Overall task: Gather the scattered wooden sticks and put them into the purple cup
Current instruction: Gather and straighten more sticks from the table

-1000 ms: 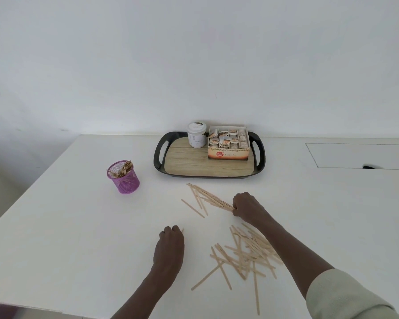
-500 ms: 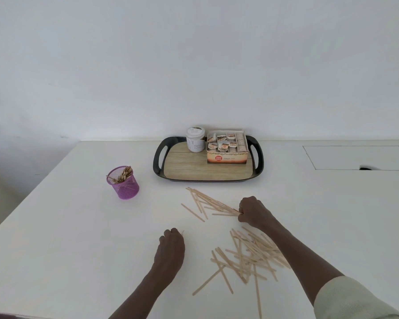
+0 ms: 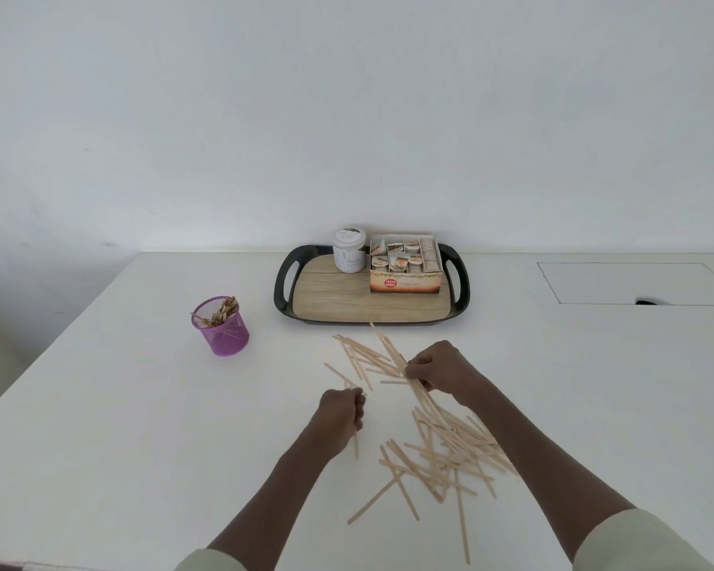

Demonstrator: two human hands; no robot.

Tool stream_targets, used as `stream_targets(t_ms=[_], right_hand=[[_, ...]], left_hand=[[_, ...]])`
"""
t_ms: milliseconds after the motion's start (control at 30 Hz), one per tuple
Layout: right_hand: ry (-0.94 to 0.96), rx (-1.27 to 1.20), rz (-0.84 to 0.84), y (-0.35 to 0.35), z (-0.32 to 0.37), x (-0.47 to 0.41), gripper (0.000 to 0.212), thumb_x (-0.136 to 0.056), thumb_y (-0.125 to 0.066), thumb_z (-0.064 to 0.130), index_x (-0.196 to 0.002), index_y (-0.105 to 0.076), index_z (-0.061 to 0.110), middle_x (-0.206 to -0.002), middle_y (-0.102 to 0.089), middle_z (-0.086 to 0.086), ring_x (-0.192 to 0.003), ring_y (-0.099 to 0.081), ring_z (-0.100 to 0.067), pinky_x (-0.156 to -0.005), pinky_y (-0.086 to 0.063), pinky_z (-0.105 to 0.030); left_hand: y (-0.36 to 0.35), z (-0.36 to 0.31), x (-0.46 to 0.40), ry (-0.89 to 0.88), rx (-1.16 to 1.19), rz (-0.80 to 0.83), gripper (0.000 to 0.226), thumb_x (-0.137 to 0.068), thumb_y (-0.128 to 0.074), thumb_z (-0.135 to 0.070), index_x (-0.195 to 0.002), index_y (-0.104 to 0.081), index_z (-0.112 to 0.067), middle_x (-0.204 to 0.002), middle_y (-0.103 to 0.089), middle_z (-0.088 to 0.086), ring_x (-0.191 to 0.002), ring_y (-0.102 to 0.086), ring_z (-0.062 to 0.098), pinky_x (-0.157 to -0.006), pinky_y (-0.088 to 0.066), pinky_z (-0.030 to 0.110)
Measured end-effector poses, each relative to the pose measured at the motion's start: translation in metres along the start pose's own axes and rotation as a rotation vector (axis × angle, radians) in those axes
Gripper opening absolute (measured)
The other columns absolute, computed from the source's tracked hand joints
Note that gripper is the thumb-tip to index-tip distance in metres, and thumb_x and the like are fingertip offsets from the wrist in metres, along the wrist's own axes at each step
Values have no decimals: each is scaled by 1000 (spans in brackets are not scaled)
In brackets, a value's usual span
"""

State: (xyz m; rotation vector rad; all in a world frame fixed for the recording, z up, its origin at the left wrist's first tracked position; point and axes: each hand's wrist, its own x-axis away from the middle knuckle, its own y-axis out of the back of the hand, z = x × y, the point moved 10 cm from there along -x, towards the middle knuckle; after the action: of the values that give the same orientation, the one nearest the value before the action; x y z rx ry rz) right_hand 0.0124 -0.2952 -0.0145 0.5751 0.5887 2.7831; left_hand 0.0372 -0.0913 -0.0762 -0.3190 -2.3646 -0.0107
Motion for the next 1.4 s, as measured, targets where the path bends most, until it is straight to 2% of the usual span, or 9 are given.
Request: stream_targets(t_ms=[100,233,400,567,733,867,1100,1300,1400], right_hand=[[-18,-101,-6,-20,15,5,19,-77,-75,3,-73,-69,-14,-66,-61,-17,-60,-58,-23,-61,-53,-30],[0,-78,-24,-43,36,18,19,-76,-70,4,-62,-66,-8,-55,-55,-14,-51,-50,-20,-54,-43,-30],[86,147,-127,-51,64,32,37,-76,-59,2,-42,-46,7,-48,-40,-6,-50,-37,-17,-46,-28,-22],[222,235,-237,-52,84,45,29,-73,-51,-5,-46,-43,4,-51,-34,-4,-53,-30,-17,-51,-27,-28],[337,115,-248,-46,89,51,16,-83,-66,9,-80,-80,15,-68,-73,4,-64,-66,-6,-63,-50,-14],[59,-214,-368,-33,32,44,21,-86,-69,24,-72,-75,9,-65,-73,1,-58,-64,-8,-68,-58,-33],[-410,-1141,-53,-120,-19,53,44,-99,-57,38,-99,-65,-5,-80,-70,-19,-75,-66,-28,-74,-56,-37],[-222,-1495,254,-129,36,54,63,-103,-34,50,-127,-59,-3,-110,-70,-18,-96,-71,-29,-85,-55,-40],[-151,-1512,272,-121,54,52,52,-100,-39,48,-98,-73,8,-89,-71,-8,-87,-72,-22,-82,-56,-35]], left_hand=[[-22,-4,5,72,226,26,27,-98,-31,-1,-92,-57,-3,-66,-46,5,-52,-34,12,-50,-27,23],[-54,-22,13,47,438,222,58,-103,-28,-56,-103,-55,-5,-93,-68,14,-72,-65,18,-67,-53,29],[-58,-31,13,-17,404,266,55,-108,-32,-36,-126,-52,12,-121,-65,29,-117,-63,35,-109,-45,46],[-41,-37,11,-112,373,125,43,-109,-30,-26,-109,-56,9,-108,-67,24,-102,-68,30,-92,-55,41],[-17,-50,13,-235,343,-71,43,-108,-31,-32,-84,-54,-4,-73,-59,11,-69,-60,24,-71,-52,36],[5,-63,25,-345,318,-227,44,-104,-33,-44,-73,-44,-15,-54,-38,-4,-46,-36,13,-48,-36,29],[0,-96,55,-596,172,-277,60,-89,-49,-64,-61,-37,-12,-56,-37,11,-55,-37,25,-56,-38,39],[-23,-100,77,-714,107,-159,55,-88,-67,-39,-57,-39,-4,-55,-37,11,-55,-36,25,-55,-37,37],[-31,-97,85,-764,42,-124,60,-90,-68,-34,-62,-36,8,-54,-41,11,-53,-39,23,-53,-39,35]])
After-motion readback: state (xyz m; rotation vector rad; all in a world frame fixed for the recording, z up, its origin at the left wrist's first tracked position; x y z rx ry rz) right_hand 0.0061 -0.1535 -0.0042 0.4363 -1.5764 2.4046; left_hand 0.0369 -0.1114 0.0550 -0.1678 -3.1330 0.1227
